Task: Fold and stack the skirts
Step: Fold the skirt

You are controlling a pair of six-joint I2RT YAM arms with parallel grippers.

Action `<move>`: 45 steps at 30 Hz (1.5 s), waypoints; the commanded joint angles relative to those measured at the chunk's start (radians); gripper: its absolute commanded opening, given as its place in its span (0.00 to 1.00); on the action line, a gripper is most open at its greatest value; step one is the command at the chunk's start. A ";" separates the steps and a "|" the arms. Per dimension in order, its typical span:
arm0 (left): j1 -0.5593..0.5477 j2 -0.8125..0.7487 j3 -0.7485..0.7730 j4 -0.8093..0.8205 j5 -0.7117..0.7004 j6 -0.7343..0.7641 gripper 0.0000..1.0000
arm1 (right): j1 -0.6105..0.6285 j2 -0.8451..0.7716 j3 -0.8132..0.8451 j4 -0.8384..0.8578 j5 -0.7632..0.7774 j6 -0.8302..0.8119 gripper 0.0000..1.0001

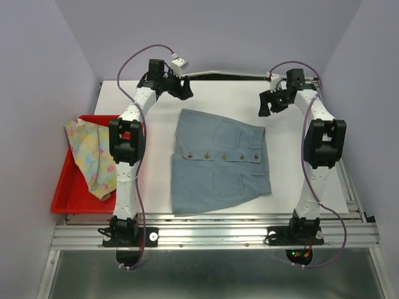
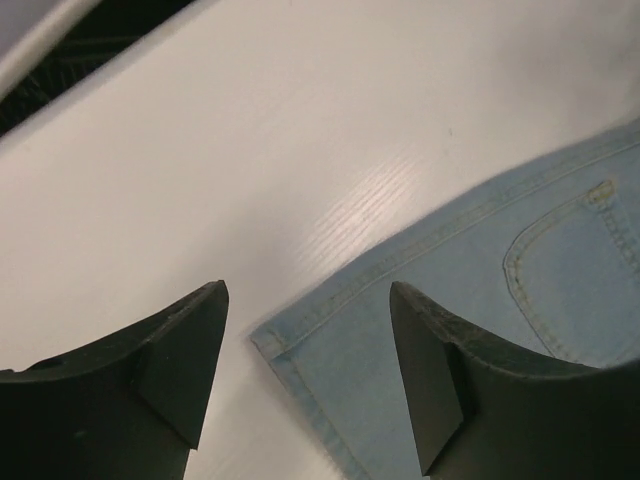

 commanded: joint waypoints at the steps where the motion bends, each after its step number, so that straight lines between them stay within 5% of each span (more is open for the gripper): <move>1: 0.016 0.035 0.057 0.051 0.074 -0.075 0.75 | 0.002 0.036 0.058 -0.009 -0.041 -0.026 0.77; 15: 0.017 0.146 0.037 0.025 0.093 -0.047 0.68 | 0.002 0.120 0.019 -0.101 -0.110 -0.135 0.61; 28: -0.006 0.206 0.115 -0.142 -0.065 -0.030 0.66 | 0.002 0.160 0.053 -0.177 -0.107 -0.193 0.55; 40: 0.000 0.209 0.118 -0.136 0.014 -0.044 0.32 | 0.002 0.163 0.098 -0.196 -0.127 -0.185 0.38; 45: 0.016 0.145 0.032 -0.015 0.024 -0.089 0.16 | 0.002 0.157 0.111 -0.197 -0.139 -0.176 0.11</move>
